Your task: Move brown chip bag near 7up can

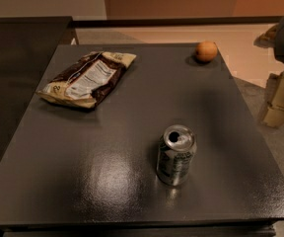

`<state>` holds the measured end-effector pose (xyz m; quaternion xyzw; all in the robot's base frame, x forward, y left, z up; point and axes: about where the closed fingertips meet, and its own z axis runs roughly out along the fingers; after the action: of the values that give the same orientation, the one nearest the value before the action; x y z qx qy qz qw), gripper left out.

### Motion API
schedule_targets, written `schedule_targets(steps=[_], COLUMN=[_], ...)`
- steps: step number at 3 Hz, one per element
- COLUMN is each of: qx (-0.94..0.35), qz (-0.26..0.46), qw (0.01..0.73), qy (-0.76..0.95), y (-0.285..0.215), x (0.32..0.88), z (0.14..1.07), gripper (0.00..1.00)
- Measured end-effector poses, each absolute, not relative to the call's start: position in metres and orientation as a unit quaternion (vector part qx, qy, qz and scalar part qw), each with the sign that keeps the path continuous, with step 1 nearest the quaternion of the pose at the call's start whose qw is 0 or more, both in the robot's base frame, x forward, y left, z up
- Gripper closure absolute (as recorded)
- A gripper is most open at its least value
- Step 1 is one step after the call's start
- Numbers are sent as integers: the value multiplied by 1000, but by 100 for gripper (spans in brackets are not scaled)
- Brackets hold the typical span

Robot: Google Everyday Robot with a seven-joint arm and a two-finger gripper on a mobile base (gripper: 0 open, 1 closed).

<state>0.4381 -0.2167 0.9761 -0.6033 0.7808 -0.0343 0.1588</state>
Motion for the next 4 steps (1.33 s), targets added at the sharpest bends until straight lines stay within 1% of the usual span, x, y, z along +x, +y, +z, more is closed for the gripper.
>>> schedule_targets(steps=[1,2,4], qx=[-603,-610,-634], qz=[-34,-9,42], qw=[159,178,227], qy=[781,773,738], y=[-217,-207,-161], x=[438,453,514], z=[976,977,977], gripper=[0,0,0])
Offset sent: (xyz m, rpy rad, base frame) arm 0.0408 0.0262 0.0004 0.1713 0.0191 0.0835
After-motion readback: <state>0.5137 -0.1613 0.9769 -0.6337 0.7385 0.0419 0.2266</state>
